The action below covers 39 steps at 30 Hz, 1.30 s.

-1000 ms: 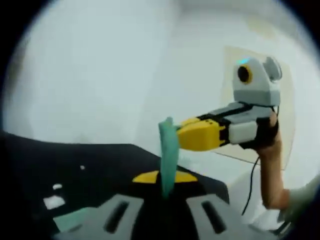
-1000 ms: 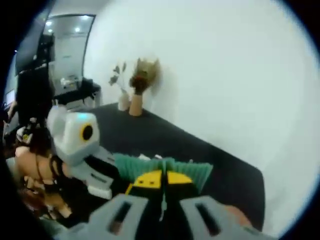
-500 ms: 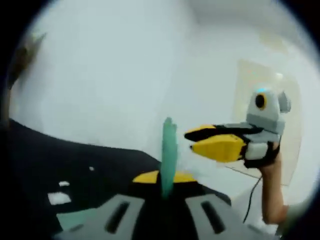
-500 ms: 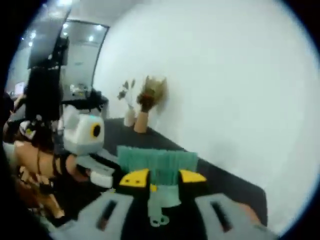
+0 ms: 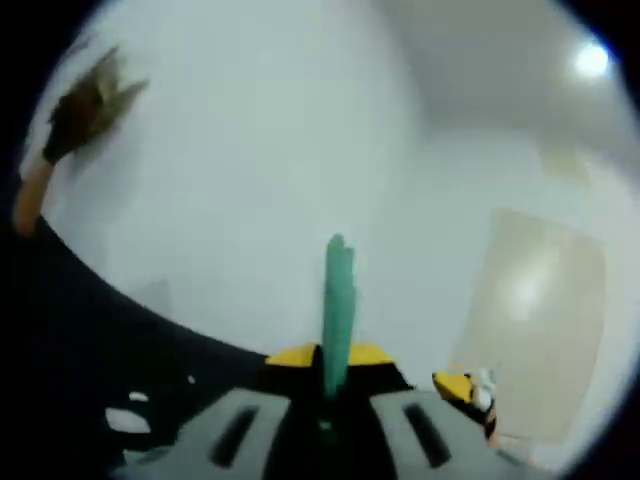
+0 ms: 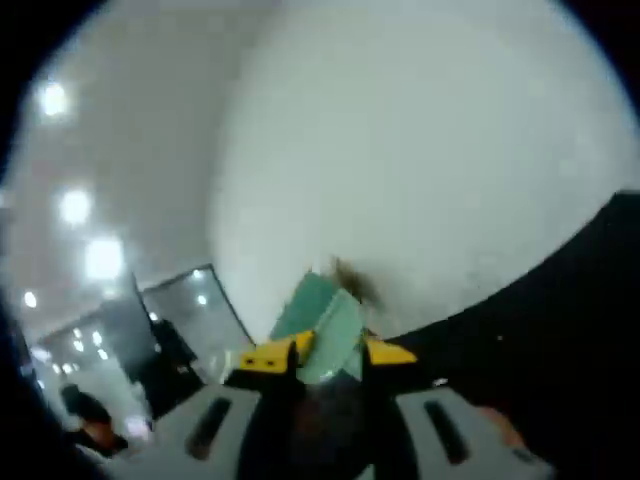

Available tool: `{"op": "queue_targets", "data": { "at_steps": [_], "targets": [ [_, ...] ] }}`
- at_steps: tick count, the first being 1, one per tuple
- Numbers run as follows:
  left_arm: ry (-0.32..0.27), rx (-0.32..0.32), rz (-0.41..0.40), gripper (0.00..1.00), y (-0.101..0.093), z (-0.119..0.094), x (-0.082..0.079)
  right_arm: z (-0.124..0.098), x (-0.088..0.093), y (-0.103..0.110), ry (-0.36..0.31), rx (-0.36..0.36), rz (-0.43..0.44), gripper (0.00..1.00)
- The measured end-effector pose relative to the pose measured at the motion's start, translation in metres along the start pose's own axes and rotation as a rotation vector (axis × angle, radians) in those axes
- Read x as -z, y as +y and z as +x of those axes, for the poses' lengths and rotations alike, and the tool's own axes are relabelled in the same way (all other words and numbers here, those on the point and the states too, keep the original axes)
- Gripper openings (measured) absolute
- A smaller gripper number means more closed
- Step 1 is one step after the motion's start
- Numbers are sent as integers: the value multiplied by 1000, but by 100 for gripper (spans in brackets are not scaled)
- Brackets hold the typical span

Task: Pick up the broom and sweep the trash on the tabletop into the dustpan.

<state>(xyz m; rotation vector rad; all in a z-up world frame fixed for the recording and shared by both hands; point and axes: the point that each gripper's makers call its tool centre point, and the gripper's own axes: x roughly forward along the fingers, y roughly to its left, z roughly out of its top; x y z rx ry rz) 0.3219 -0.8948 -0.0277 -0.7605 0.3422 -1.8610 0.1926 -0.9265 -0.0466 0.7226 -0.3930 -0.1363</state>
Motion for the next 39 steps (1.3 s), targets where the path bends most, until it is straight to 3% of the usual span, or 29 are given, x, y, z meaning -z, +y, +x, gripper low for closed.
{"op": "queue_targets", "data": {
  "at_steps": [3,6,10,13,23,39],
  "targets": [
    [-50,5,-31,8,-1,-1,-13,-1,10,-8,-53,-34,128,26],
    [-109,8,-80,8,-2,1,-22,6,23,-12,-72,-41,145,30],
    [-155,13,-128,8,-4,3,-25,21,42,2,-122,-123,248,35],
    [-194,30,-203,7,-8,3,-21,31,47,0,-185,-133,327,37],
    [-274,81,-378,8,-19,6,0,50,34,13,-355,-222,316,31],
    [-278,71,-433,8,-13,10,23,59,26,6,-398,-216,314,20]
  ]
}}
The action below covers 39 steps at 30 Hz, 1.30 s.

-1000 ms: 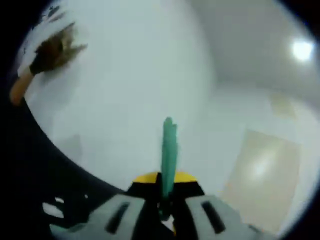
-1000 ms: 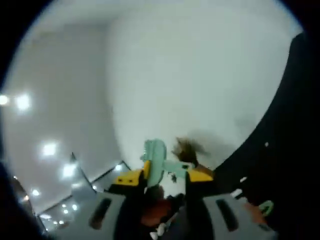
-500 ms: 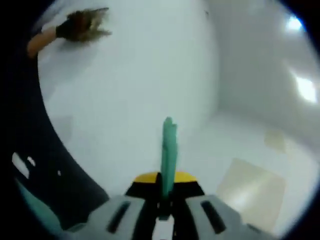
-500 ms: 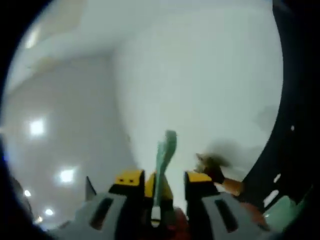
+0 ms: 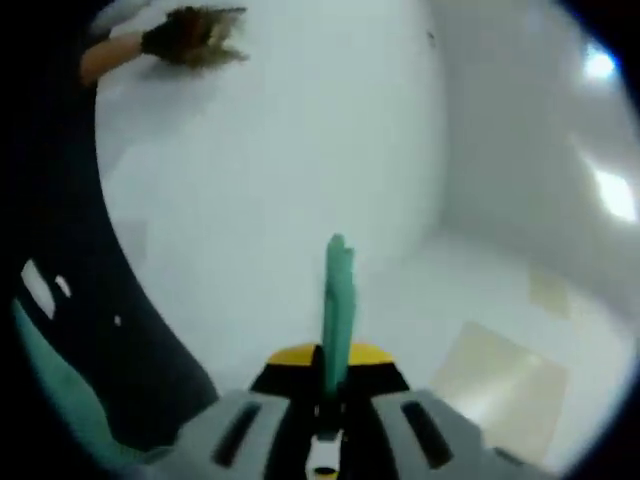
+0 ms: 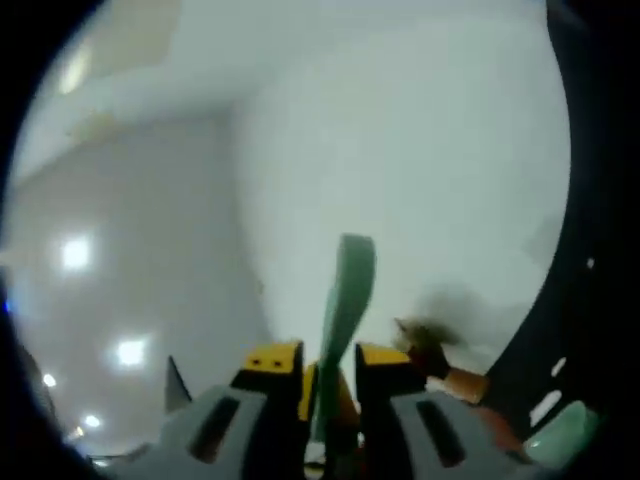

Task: Pick up the broom and sweep the trash on the tabletop into the dustpan.

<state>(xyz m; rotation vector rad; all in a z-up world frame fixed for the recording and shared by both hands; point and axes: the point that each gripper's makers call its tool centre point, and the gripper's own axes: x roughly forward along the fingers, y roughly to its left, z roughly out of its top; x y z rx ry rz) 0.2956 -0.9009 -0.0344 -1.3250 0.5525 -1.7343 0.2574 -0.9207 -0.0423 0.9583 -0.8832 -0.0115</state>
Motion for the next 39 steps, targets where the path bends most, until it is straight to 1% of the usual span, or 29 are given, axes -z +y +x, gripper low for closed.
{"op": "queue_targets", "data": {
  "at_steps": [3,5,6,7,9,12,14,18,20,21,23,24,30,33,34,35,36,37,39],
  "targets": [
    [4,-4,-7,8,2,1,2,2,-1,0,-14,1,-1,18],
    [1,-6,-11,8,3,1,3,3,0,-1,-9,1,-11,16],
    [1,-6,-15,8,3,1,3,4,0,-1,-9,2,-10,16],
    [2,-7,-17,8,3,0,5,4,-2,-1,-23,1,-9,15],
    [4,-10,-16,8,4,0,6,5,-2,-1,-24,-3,-2,14],
    [-1,-9,-24,8,5,0,7,5,-2,-3,-23,12,-14,9],
    [-3,-10,-20,8,5,0,10,5,-2,-5,-28,11,7,9],
    [-5,-15,-26,8,8,-1,14,5,-1,-6,-28,18,-2,9],
    [-8,-16,-33,8,10,-1,15,4,-2,-8,-30,24,9,8],
    [-9,-14,-32,8,10,-1,15,4,-2,-9,-30,24,23,8],
    [-7,-13,-22,8,10,-1,16,2,-2,-14,-32,61,56,6],
    [-5,-13,-15,8,10,-1,17,1,-2,-14,-34,55,74,6],
    [-6,-19,-1,8,14,-2,19,-1,-3,-19,-36,85,64,5],
    [9,-26,30,9,15,-1,21,-1,-5,-21,-43,100,68,5],
    [17,-19,42,10,14,0,22,-1,-7,-21,-46,102,66,5],
    [22,-15,52,14,13,0,22,-2,-10,-23,-52,112,61,5],
    [30,-5,86,17,11,0,23,-3,-17,-24,-73,123,53,5],
    [34,9,104,20,7,1,22,-3,-20,-25,-75,123,54,5],
    [70,6,151,25,6,1,23,-5,-27,-26,-87,128,58,5]
  ]
}}
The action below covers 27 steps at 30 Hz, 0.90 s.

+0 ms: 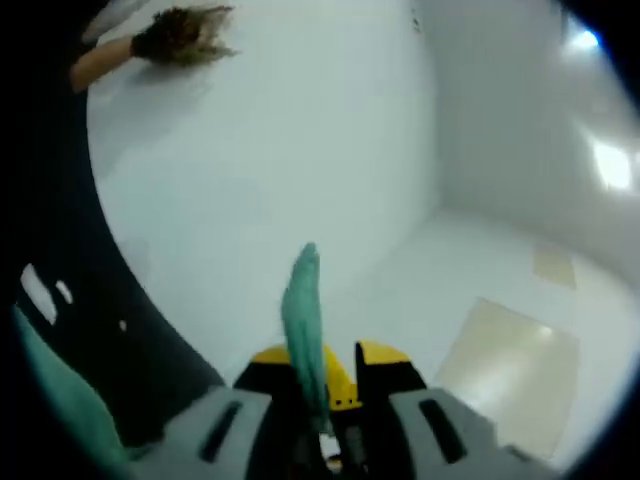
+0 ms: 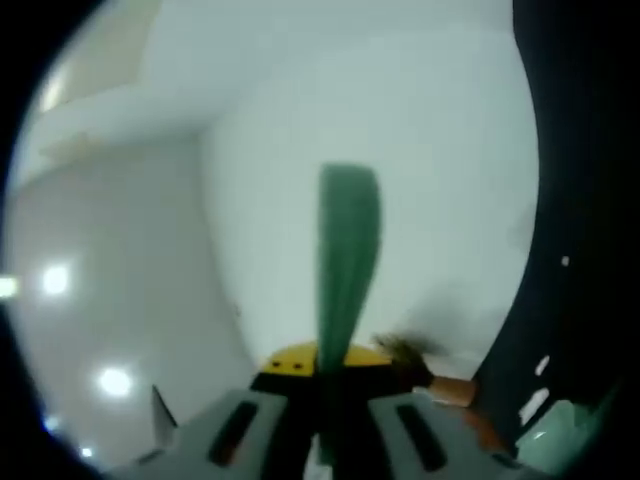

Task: Pick up the broom and sweep the trash on the tabletop into the dustpan.

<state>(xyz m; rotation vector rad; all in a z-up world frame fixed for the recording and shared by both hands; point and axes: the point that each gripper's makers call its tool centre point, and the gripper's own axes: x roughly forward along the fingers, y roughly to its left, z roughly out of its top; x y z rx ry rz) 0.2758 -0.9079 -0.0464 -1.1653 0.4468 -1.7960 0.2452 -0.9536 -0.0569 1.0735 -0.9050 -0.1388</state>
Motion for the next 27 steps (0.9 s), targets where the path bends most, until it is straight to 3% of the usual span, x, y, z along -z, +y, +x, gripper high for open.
{"op": "queue_targets", "data": {
  "at_steps": [5,7,12,14,16,22,25,27],
  "targets": [
    [26,-18,73,32,5,-8,-9,-6,-34,5,-55,9,-53,5],
    [50,-37,124,32,12,-13,-9,-10,-49,7,-80,25,-114,5],
    [203,-39,296,35,26,-21,1,-26,-73,13,-79,54,-238,5],
    [304,-39,339,38,36,-22,9,-29,-76,16,-73,59,-267,5],
    [411,7,404,44,38,-24,22,-34,-79,18,-70,68,-301,5],
    [742,92,663,51,54,-38,59,-47,-99,30,-66,121,-557,5],
    [910,157,739,52,61,-50,81,-53,-104,41,-42,142,-722,5],
    [1001,197,774,52,68,-55,93,-58,-106,47,-39,156,-763,5]
  ]
}}
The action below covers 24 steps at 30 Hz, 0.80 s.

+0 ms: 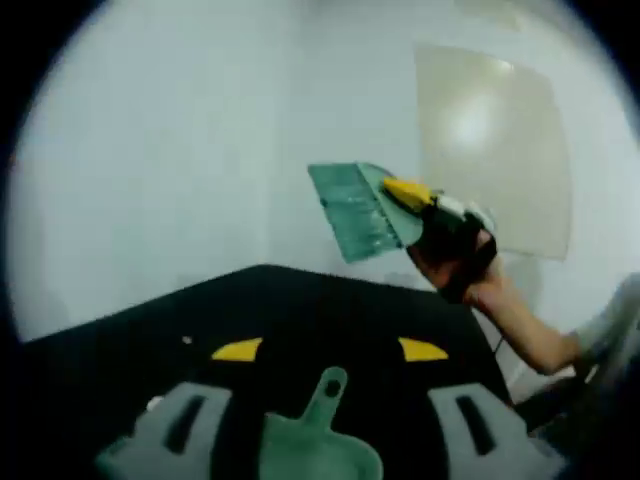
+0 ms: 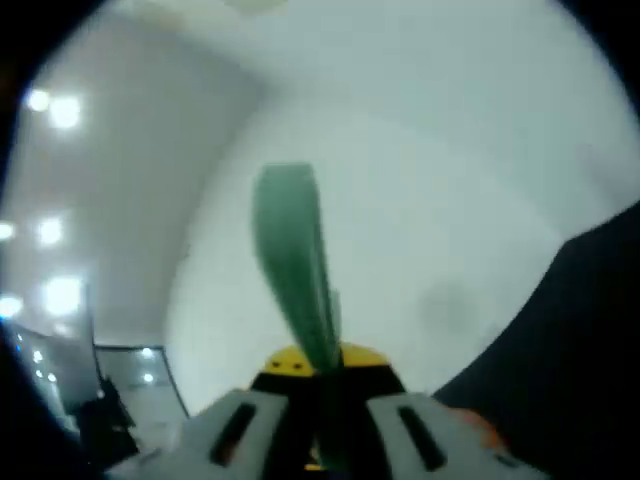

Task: Pick up the broom and sweep the trash on the tabletop into the dustpan.

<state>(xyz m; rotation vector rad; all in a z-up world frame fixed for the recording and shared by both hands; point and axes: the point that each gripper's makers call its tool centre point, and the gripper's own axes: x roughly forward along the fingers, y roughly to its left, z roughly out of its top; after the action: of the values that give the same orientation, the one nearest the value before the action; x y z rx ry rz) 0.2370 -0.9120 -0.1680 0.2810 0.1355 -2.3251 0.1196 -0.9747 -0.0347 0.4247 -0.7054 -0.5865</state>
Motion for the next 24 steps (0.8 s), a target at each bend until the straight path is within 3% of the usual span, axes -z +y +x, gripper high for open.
{"op": "queue_targets", "data": {
  "at_steps": [4,7,11,15,17,19,24],
  "targets": [
    [145,105,51,59,-7,16,21,-10,-13,1,26,6,-108,5],
    [263,171,141,61,-9,26,40,-17,-19,5,27,3,-164,5],
    [403,190,177,60,4,37,60,-24,-19,9,36,-3,-210,5],
    [464,258,152,52,2,45,65,-26,-18,5,50,-4,-251,5],
    [502,271,182,48,0,49,68,-28,-18,1,55,8,-274,5],
    [532,265,192,43,1,54,70,-31,-16,-4,66,25,-333,5],
    [590,244,227,39,12,67,74,-36,-7,-15,107,30,-331,5]
  ]
}}
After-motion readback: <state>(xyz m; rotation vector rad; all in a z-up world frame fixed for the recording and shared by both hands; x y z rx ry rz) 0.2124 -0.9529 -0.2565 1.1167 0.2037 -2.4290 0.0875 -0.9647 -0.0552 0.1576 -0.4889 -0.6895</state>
